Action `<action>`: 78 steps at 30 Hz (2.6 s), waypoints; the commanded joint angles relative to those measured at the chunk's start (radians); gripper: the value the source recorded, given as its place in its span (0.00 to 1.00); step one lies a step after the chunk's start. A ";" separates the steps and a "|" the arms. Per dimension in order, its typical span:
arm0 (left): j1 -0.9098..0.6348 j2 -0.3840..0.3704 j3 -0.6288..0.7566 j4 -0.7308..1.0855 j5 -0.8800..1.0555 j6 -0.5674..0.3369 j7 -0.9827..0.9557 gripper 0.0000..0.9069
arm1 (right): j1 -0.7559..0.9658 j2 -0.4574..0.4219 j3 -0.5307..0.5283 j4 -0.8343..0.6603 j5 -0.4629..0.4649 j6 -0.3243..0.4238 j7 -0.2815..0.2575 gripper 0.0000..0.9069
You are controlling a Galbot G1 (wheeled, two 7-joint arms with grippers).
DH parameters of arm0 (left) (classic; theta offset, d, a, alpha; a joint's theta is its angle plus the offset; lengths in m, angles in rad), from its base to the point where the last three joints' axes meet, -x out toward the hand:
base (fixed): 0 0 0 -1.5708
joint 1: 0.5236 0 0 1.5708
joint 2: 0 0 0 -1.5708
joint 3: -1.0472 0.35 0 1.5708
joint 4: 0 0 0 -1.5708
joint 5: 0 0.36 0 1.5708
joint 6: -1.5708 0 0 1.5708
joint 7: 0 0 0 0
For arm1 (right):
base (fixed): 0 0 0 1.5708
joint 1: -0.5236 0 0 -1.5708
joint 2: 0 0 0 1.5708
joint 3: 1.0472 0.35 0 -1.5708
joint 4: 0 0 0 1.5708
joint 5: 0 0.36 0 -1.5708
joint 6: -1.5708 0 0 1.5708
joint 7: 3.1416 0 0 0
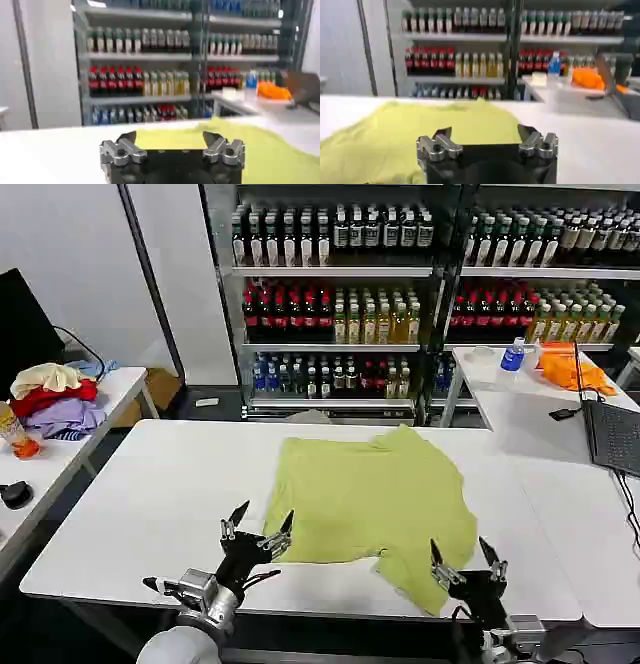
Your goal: Fold and organize the clothes.
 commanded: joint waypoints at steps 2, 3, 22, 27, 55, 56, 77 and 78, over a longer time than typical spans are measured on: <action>-0.027 0.076 0.022 0.055 -0.056 0.115 -0.017 1.00 | -0.017 -0.003 -0.017 -0.002 0.002 -0.071 0.005 1.00; -0.033 0.078 0.028 0.068 -0.056 0.115 -0.020 1.00 | -0.017 -0.003 -0.018 -0.003 0.001 -0.071 0.005 1.00; -0.161 0.090 0.134 0.256 -0.080 0.117 -0.081 1.00 | -0.007 0.018 -0.043 -0.068 -0.016 -0.105 0.014 1.00; -0.139 0.104 0.127 0.242 -0.091 0.117 -0.088 0.03 | -0.007 0.025 -0.048 -0.068 -0.015 -0.110 0.015 0.03; -0.056 0.102 0.057 0.197 -0.258 0.113 -0.021 0.02 | -0.053 -0.007 -0.030 -0.009 0.023 -0.060 0.013 0.00; -0.051 0.103 0.052 0.190 -0.263 0.112 -0.019 0.02 | -0.060 -0.009 -0.026 -0.002 0.024 -0.058 0.011 0.00; 0.149 0.210 -0.234 -0.123 -0.404 0.112 -0.015 0.02 | -0.201 -0.049 0.094 0.250 0.013 -0.014 -0.025 0.00; 0.138 0.219 -0.232 -0.113 -0.410 0.112 -0.016 0.02 | -0.189 -0.056 0.094 0.243 0.013 -0.014 -0.027 0.00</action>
